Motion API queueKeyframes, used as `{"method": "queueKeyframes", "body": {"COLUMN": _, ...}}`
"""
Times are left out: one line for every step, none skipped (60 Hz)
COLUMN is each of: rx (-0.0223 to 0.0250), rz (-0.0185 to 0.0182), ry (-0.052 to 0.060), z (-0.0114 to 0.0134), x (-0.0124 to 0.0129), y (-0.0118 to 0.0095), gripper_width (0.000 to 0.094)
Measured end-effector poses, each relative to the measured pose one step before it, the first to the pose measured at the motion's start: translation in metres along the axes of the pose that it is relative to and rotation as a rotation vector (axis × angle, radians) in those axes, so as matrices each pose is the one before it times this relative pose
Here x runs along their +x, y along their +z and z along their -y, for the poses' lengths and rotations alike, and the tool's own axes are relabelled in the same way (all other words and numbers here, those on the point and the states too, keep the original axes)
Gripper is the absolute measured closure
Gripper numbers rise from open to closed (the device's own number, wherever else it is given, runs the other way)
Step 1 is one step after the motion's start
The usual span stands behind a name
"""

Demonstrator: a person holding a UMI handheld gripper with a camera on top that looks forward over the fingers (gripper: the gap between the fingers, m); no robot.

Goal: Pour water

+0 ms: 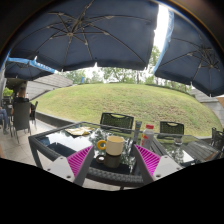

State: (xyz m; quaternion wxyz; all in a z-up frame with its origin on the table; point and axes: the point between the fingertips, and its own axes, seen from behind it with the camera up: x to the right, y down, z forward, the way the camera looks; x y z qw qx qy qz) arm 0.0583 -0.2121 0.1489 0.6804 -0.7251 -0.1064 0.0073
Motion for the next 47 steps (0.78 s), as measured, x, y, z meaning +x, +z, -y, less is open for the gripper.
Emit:
{"method": "queueKeyframes", "body": {"rx": -0.00075, "rz": 0.00857, "ry": -0.0081, "z": -0.00055, "x": -0.00294, "y": -0.00448, "gripper_width": 0.0104}}
{"method": "queueKeyframes", "body": {"rx": 0.00079, "rz": 0.00979, "ry": -0.008, "z": 0.00003, "x": -0.00317, "y": -0.0048, "gripper_width": 0.0105}}
{"method": "queueKeyframes", "body": {"rx": 0.00208, "rz": 0.00892, "ry": -0.0059, "z": 0.00035, "x": -0.00295, "y": -0.00415, "gripper_width": 0.0105}}
{"method": "queueKeyframes", "body": {"rx": 0.00122, "rz": 0.00752, "ry": -0.0046, "z": 0.00045, "x": -0.00307, "y": -0.00374, "gripper_width": 0.0105}}
{"method": "queueKeyframes", "body": {"rx": 0.0056, "rz": 0.0049, "ry": -0.0048, "z": -0.01081, "x": -0.00106, "y": 0.00666, "gripper_width": 0.0106}}
{"method": "queueKeyframes", "body": {"rx": -0.00075, "rz": 0.00272, "ry": -0.0064, "z": 0.00549, "x": -0.00671, "y": -0.00977, "gripper_width": 0.0105}}
{"method": "queueKeyframes", "body": {"rx": 0.00478, "rz": 0.0022, "ry": -0.0078, "z": 0.00135, "x": -0.00166, "y": -0.00283, "gripper_width": 0.0105}}
{"method": "queueKeyframes", "body": {"rx": 0.00541, "rz": 0.00072, "ry": -0.0057, "z": 0.00196, "x": -0.00165, "y": -0.0025, "gripper_width": 0.0107}}
{"method": "queueKeyframes", "body": {"rx": 0.00342, "rz": 0.00325, "ry": 0.0017, "z": 0.00132, "x": -0.00167, "y": -0.00171, "gripper_width": 0.0109}}
{"method": "queueKeyframes", "body": {"rx": 0.00046, "rz": 0.00579, "ry": 0.0067, "z": 0.00014, "x": -0.00186, "y": -0.00086, "gripper_width": 0.0111}}
{"method": "queueKeyframes", "body": {"rx": -0.00182, "rz": 0.00604, "ry": 0.0049, "z": -0.00072, "x": -0.00209, "y": -0.00093, "gripper_width": 0.0109}}
{"method": "queueKeyframes", "body": {"rx": -0.00196, "rz": 0.0045, "ry": 0.0019, "z": -0.00536, "x": -0.00172, "y": 0.00424, "gripper_width": 0.0112}}
{"method": "queueKeyframes", "body": {"rx": -0.00407, "rz": 0.00262, "ry": 0.0015, "z": -0.00066, "x": -0.00036, "y": -0.0004, "gripper_width": 0.0112}}
{"method": "queueKeyframes", "body": {"rx": -0.00343, "rz": -0.00225, "ry": 0.0023, "z": -0.00147, "x": 0.0, "y": -0.00068, "gripper_width": 0.011}}
{"method": "queueKeyframes", "body": {"rx": -0.00126, "rz": -0.00594, "ry": 0.0035, "z": -0.00073, "x": 0.00054, "y": -0.00081, "gripper_width": 0.011}}
{"method": "queueKeyframes", "body": {"rx": 0.00101, "rz": -0.00734, "ry": 0.0035, "z": -0.0007, "x": 0.00135, "y": -0.00052, "gripper_width": 0.0111}}
{"method": "queueKeyframes", "body": {"rx": 0.00139, "rz": -0.00582, "ry": 0.0018, "z": -0.00054, "x": 0.00096, "y": -0.00044, "gripper_width": 0.0111}}
{"method": "queueKeyframes", "body": {"rx": 0.00207, "rz": -0.0011, "ry": -0.0009, "z": -0.00666, "x": 0.00751, "y": 0.00356, "gripper_width": 0.011}}
{"method": "queueKeyframes", "body": {"rx": -0.00392, "rz": -0.00401, "ry": -0.0015, "z": 0.00155, "x": -0.00127, "y": -0.00206, "gripper_width": 0.011}}
{"method": "queueKeyframes", "body": {"rx": -0.00402, "rz": -0.00221, "ry": -0.0007, "z": -0.0018, "x": 0.00084, "y": -0.00003, "gripper_width": 0.0112}}
{"method": "queueKeyframes", "body": {"rx": -0.00436, "rz": -0.00303, "ry": 0.0002, "z": -0.00167, "x": 0.00146, "y": -0.00021, "gripper_width": 0.0112}}
{"method": "queueKeyframes", "body": {"rx": -0.00496, "rz": -0.00482, "ry": 0.0017, "z": -0.00165, "x": 0.00209, "y": -0.00052, "gripper_width": 0.0112}}
{"method": "queueKeyframes", "body": {"rx": -0.00339, "rz": -0.00605, "ry": 0.0034, "z": -0.00133, "x": 0.00234, "y": -0.00002, "gripper_width": 0.0112}}
{"method": "queueKeyframes", "body": {"rx": -0.0003, "rz": -0.00769, "ry": 0.0031, "z": -0.00083, "x": 0.00263, "y": 0.00046, "gripper_width": 0.0112}}
{"method": "queueKeyframes", "body": {"rx": 0.00384, "rz": -0.0066, "ry": 0.0011, "z": -0.00396, "x": 0.00713, "y": 0.00415, "gripper_width": 0.0113}}
{"method": "queueKeyframes", "body": {"rx": 0.00224, "rz": -0.01023, "ry": 0.0, "z": 0.00159, "x": 0.00121, "y": -0.00137, "gripper_width": 0.0114}}
{"method": "queueKeyframes", "body": {"rx": 0.00334, "rz": -0.00919, "ry": 0.0, "z": 0.00041, "x": 0.00256, "y": 0.00058, "gripper_width": 0.0115}}
{"method": "queueKeyframes", "body": {"rx": 0.00306, "rz": -0.00896, "ry": -0.001, "z": 0.00064, "x": 0.00277, "y": 0.00063, "gripper_width": 0.0115}}
{"method": "queueKeyframes", "body": {"rx": 0.00215, "rz": -0.0081, "ry": -0.0005, "z": -0.00057, "x": 0.0015, "y": 0.00105, "gripper_width": 0.0115}}
{"method": "queueKeyframes", "body": {"rx": 0.00064, "rz": -0.00512, "ry": 0.0008, "z": -0.0007, "x": 0.00451, "y": 0.00119, "gripper_width": 0.0115}}
{"method": "queueKeyframes", "body": {"rx": -0.00078, "rz": -0.00421, "ry": 0.0029, "z": -0.00043, "x": 0.00114, "y": -0.00022, "gripper_width": 0.0114}}
{"method": "queueKeyframes", "body": {"rx": -0.00025, "rz": -0.00093, "ry": 0.0035, "z": 0.00022, "x": 0.00068, "y": 0.0002, "gripper_width": 0.0115}}
{"method": "queueKeyframes", "body": {"rx": 0.00105, "rz": 0.00213, "ry": 0.0033, "z": 0.00036, "x": -0.00008, "y": 0.00009, "gripper_width": 0.0115}}
{"method": "queueKeyframes", "body": {"rx": 0.00066, "rz": 0.00376, "ry": 0.0047, "z": 0.00034, "x": -0.00041, "y": -0.00025, "gripper_width": 0.0114}}
{"method": "queueKeyframes", "body": {"rx": -0.00049, "rz": 0.00331, "ry": 0.0061, "z": 0.00025, "x": -0.00087, "y": -0.00062, "gripper_width": 0.0114}}
{"method": "queueKeyframes", "body": {"rx": 0.00105, "rz": 0.00103, "ry": 0.0061, "z": -0.00067, "x": -0.00086, "y": 0.00237, "gripper_width": 0.0116}}
{"method": "queueKeyframes", "body": {"rx": 0.00155, "rz": -0.004, "ry": 0.0035, "z": 0.00071, "x": 0.00245, "y": -0.00192, "gripper_width": 0.0114}}
{"method": "queueKeyframes", "body": {"rx": 0.00287, "rz": -0.00432, "ry": 0.0021, "z": -0.00006, "x": 0.00058, "y": -0.00012, "gripper_width": 0.0114}}
{"method": "queueKeyframes", "body": {"rx": 0.00341, "rz": -0.00418, "ry": 0.0, "z": 0.00036, "x": 0.00134, "y": -0.00041, "gripper_width": 0.0116}}
{"method": "queueKeyframes", "body": {"rx": 0.00368, "rz": -0.00507, "ry": -0.0039, "z": 0.00036, "x": 0.00083, "y": -0.00008, "gripper_width": 0.0115}}
{"method": "queueKeyframes", "body": {"rx": 0.00309, "rz": -0.00746, "ry": -0.0083, "z": 0.0002, "x": 0.00139, "y": -0.00053, "gripper_width": 0.0115}}
{"method": "queueKeyframes", "body": {"rx": 0.00163, "rz": -0.0085, "ry": -0.009, "z": -0.00036, "x": 0.00215, "y": 0.00012, "gripper_width": 0.0114}}
{"method": "queueKeyframes", "body": {"rx": -0.00057, "rz": -0.0081, "ry": -0.0073, "z": -0.00046, "x": 0.00132, "y": -0.00011, "gripper_width": 0.0115}}
{"method": "queueKeyframes", "body": {"rx": -0.00188, "rz": -0.00653, "ry": -0.0081, "z": -0.00142, "x": 0.00376, "y": 0.00309, "gripper_width": 0.0116}}
{"method": "queueKeyframes", "body": {"rx": -0.00466, "rz": -0.00398, "ry": -0.0029, "z": -0.00125, "x": 0.00006, "y": -0.00009, "gripper_width": 0.0118}}
{"method": "queueKeyframes", "body": {"rx": -0.00417, "rz": 0.0008, "ry": 0.0001, "z": -0.00009, "x": -0.00006, "y": -0.00035, "gripper_width": 0.012}}
{"method": "queueKeyframes", "body": {"rx": -0.00329, "rz": 0.00335, "ry": 0.001, "z": -0.00011, "x": -0.001, "y": -0.00017, "gripper_width": 0.012}}
